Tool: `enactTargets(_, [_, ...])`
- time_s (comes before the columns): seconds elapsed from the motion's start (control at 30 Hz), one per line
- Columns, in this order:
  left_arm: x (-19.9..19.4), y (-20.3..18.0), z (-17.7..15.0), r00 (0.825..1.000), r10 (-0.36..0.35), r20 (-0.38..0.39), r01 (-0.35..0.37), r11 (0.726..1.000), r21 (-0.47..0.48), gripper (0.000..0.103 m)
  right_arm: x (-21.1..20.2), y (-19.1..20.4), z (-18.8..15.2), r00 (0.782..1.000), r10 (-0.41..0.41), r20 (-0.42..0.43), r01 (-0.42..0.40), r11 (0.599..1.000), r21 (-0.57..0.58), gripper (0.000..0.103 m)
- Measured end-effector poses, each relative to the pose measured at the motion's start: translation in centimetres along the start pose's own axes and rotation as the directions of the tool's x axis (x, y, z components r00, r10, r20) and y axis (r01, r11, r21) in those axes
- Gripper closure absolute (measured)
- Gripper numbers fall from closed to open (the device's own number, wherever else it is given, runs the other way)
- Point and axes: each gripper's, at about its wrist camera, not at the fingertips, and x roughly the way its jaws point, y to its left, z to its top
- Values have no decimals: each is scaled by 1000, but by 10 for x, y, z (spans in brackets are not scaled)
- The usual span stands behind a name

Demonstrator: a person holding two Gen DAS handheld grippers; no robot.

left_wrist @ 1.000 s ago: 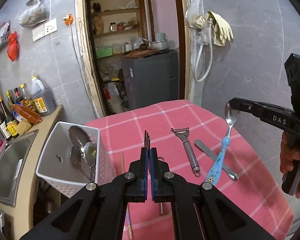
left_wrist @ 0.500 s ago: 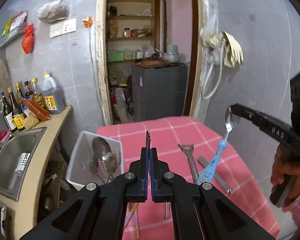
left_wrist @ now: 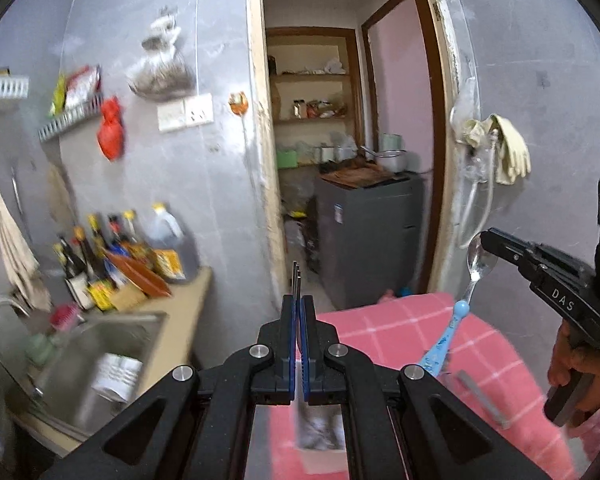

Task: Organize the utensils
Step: 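Carry the fork and blue-handled spoon over the white holder while both tools open to drop them, then move both open tools back over the remaining utensils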

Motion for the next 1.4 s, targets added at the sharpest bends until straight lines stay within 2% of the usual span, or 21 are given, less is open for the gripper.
enactTargets(0.2, [16, 9, -13, 999, 51, 0, -51, 994, 96, 101, 30, 42, -13, 1000, 16, -26, -18, 995, -101, 100])
enactTargets(0.4, [30, 8, -35, 1000, 19, -15, -17, 992, 121, 101, 53, 70, -42, 995, 20, -97, -36, 985, -170, 100])
enactTargets(0.53, [35, 10, -49, 999, -29, -29, 31, 996, 87, 100, 64, 75, -59, 989, 37, -144, -58, 987, -147, 100])
enactTargets(0.77, [47, 25, -72, 989, -123, -77, 120, 992, -39, 100, 71, 77, -84, 980, 59, -188, -79, 992, -99, 99])
enactTargets(0.87, [49, 29, -76, 976, -197, -96, 189, 978, -84, 98, 72, 77, -91, 977, 63, -205, -85, 992, -96, 98])
enactTargets(0.97, [49, 29, -80, 966, -237, -102, 225, 968, -115, 98, 70, 74, -93, 975, 69, -211, -88, 993, -83, 96])
enactTargets(1.03, [48, 30, -82, 961, -261, -94, 247, 959, -140, 97, 67, 72, -91, 976, 64, -208, -81, 994, -72, 90])
enactTargets(1.1, [45, 31, -81, 962, -261, -85, 244, 956, -165, 94, 59, 65, -88, 981, 45, -191, -57, 997, -55, 78])
enactTargets(1.17, [42, 31, -80, 962, -261, -76, 243, 951, -191, 87, 49, 58, -83, 986, 23, -167, -29, 999, -36, 68])
enactTargets(1.23, [37, 30, -78, 965, -257, -56, 240, 948, -211, 73, 34, 47, -76, 991, -12, -132, 9, 1000, -19, 59])
enactTargets(1.4, [24, 13, -66, 970, -243, 1, 237, 946, -220, 59, -5, 18, -52, 995, -87, -53, 88, 996, 10, 30])
